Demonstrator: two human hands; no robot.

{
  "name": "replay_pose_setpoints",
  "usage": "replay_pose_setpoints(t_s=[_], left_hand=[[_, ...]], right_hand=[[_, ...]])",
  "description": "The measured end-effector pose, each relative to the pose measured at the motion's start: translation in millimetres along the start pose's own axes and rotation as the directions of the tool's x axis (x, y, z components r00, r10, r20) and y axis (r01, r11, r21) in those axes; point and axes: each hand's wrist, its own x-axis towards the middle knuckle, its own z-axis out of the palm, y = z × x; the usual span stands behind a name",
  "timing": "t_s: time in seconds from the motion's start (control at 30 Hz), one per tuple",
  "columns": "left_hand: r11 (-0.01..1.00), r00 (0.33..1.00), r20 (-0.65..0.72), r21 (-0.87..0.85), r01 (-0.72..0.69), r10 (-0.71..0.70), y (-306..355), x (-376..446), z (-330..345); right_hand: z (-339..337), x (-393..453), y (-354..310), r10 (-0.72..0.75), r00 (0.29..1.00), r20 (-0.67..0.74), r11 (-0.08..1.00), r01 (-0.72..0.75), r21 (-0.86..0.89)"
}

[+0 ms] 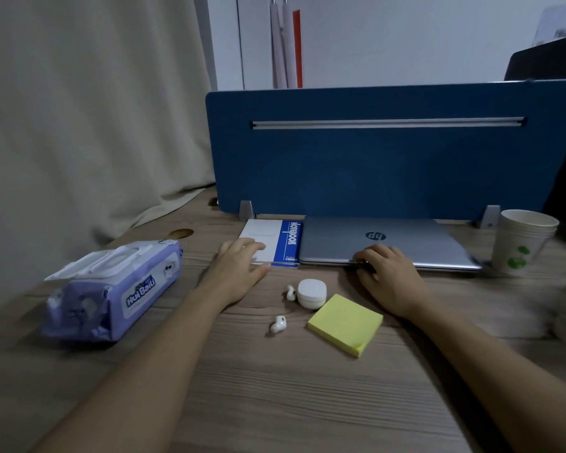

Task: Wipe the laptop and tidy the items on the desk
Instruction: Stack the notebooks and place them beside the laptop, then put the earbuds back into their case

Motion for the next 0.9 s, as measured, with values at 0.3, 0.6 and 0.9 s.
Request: replay_pose_setpoints(t_s=[0.3,0.6,0.9], left_hand=[[0.902,0.982,0.094,-0.417,-0.108,0.161,73.8,-59.8,-25.0],[0.944,0.969,0.101,-0.267,-0.193,0.227,87.0,-64.4,-20.3],[0.866,0.97,0.036,-0.46,-0.198,0.24,84.7,-59.5,-20.3]], right_hand=[[-17.2,-34.2,-23.3,0.0,0.997,0.078,0.932,-0.028,0.362],[-23.4,-44.3,-39.5,-0.017,0.985,0.173,0.82,-0.085,0.565],[-23.3,-40.4,-35.5,-0.044,0.984,0.172,0.774,-0.075,0.628]])
